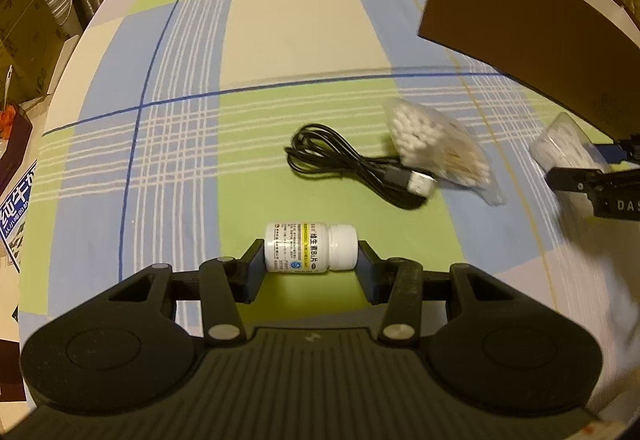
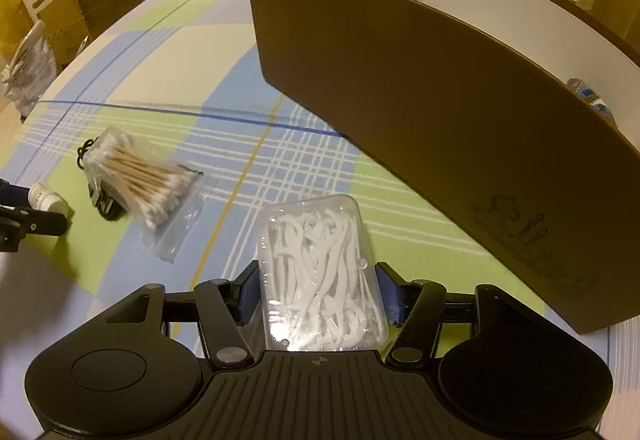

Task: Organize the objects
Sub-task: 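Carry the floss box with the right tool while the left tool carries the pill bottle into the brown box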

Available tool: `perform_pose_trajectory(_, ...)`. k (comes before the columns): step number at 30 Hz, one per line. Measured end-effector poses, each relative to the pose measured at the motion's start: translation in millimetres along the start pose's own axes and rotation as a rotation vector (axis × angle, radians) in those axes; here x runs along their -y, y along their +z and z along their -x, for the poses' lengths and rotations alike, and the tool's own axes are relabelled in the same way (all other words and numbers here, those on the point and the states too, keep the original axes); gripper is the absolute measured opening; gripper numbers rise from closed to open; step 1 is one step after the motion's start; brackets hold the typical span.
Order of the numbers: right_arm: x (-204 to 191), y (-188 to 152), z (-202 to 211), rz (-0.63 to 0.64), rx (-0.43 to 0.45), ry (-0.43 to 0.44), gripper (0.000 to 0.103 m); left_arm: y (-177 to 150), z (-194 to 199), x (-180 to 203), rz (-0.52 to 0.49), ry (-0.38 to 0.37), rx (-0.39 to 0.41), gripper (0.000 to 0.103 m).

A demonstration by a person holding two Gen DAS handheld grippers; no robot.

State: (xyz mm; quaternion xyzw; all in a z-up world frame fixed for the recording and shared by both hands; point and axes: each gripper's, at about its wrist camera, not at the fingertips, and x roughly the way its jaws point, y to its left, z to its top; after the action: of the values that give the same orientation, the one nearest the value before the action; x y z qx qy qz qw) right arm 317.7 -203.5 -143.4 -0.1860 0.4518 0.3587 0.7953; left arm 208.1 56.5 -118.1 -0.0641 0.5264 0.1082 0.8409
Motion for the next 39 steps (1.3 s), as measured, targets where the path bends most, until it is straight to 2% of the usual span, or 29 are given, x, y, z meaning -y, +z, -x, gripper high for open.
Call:
perform_pose_trajectory(13, -13, -22, 20, -0.003, -0.051, 0.022, 0.056, -15, 9, 36, -0.07, -0.038, -0.015, 0.042)
perform_pose_trajectory(21, -7, -39, 38, -0.054, -0.082, 0.063, 0.056, -20, 17, 61, -0.12, -0.091, -0.02, 0.042)
perform_pose_trajectory(29, 12, -48, 73, -0.12, -0.036, 0.073, 0.056, -10, 44, 82, -0.153, -0.134, 0.041, 0.042)
perform_pose_trajectory(39, 36, -34, 117, -0.16, 0.073, 0.081, 0.056, 23, 77, 114, -0.205, -0.191, 0.154, 0.042)
